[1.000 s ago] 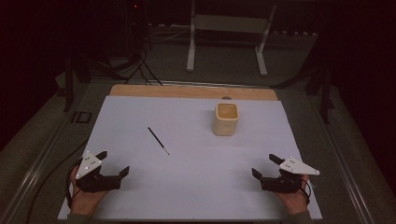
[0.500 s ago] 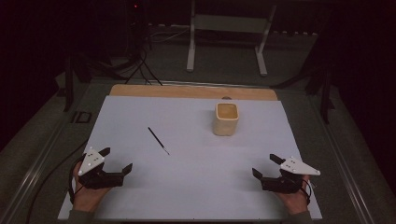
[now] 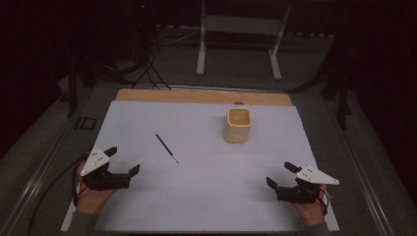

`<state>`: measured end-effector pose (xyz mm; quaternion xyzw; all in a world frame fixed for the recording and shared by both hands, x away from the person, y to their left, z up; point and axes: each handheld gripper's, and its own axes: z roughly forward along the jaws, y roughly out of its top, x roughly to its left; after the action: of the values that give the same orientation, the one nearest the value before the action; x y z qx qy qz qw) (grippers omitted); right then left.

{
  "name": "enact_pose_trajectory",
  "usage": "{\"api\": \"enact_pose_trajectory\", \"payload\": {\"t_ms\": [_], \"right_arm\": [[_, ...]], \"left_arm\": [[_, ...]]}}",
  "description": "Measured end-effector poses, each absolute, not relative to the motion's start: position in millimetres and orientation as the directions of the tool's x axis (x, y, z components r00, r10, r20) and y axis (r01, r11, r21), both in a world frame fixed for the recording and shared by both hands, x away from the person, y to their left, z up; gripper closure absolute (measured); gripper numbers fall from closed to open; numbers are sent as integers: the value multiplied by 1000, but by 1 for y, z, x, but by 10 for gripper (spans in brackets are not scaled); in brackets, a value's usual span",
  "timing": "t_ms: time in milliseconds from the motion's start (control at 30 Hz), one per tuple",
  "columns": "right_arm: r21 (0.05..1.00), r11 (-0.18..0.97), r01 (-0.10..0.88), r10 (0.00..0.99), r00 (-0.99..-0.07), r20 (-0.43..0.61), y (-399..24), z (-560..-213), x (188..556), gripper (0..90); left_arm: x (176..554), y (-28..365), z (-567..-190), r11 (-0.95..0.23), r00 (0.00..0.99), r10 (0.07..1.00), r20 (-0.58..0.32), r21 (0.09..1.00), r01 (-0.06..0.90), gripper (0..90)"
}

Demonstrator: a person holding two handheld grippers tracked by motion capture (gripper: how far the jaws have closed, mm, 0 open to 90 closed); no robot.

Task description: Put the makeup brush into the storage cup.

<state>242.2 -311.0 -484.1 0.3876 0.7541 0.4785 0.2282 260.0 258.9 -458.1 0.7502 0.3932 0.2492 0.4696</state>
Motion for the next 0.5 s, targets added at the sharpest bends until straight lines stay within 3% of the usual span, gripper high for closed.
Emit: {"api": "enact_pose_trajectory", "payload": {"t_ms": [500], "right_arm": [[899,245,364,796,-605,28,-311,-484,242,104]], "left_arm": [[281,246,-445,-266,580,814,27,905,331,15]]}}
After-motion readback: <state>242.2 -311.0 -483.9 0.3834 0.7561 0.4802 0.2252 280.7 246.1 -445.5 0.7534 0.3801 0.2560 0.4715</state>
